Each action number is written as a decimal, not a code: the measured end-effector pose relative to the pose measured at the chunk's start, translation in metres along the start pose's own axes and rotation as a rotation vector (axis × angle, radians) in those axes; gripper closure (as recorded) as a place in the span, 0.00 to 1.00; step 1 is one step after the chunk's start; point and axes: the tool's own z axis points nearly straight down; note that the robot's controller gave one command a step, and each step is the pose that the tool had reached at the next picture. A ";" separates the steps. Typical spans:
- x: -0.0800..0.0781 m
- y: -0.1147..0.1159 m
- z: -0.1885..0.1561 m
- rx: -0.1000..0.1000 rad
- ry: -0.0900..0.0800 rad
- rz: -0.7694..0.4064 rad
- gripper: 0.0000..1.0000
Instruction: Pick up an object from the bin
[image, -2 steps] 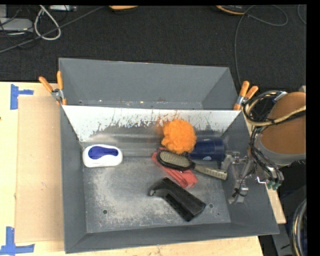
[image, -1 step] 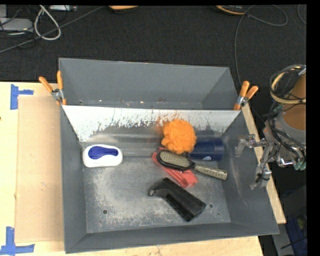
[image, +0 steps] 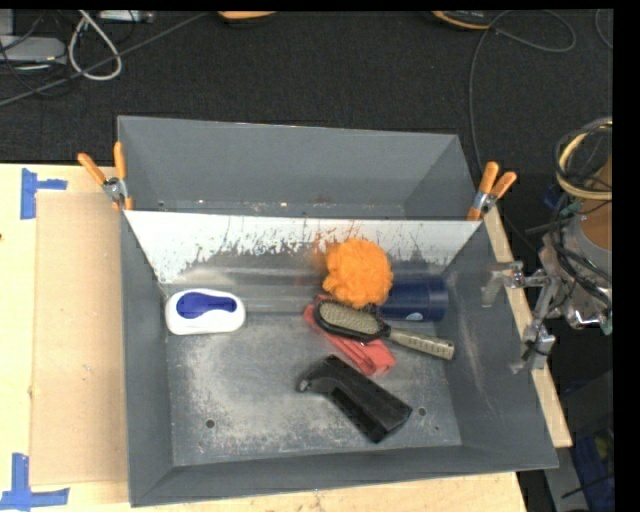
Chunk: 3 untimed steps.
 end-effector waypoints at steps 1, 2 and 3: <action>0.011 0.009 0.011 -0.001 0.003 -0.090 0.00; 0.040 0.004 0.046 -0.002 0.003 -0.048 0.00; 0.029 0.023 0.084 -0.002 0.000 0.013 0.00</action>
Offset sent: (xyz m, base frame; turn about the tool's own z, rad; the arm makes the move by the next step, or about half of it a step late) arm -0.0432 -0.0021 -0.0492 -0.0444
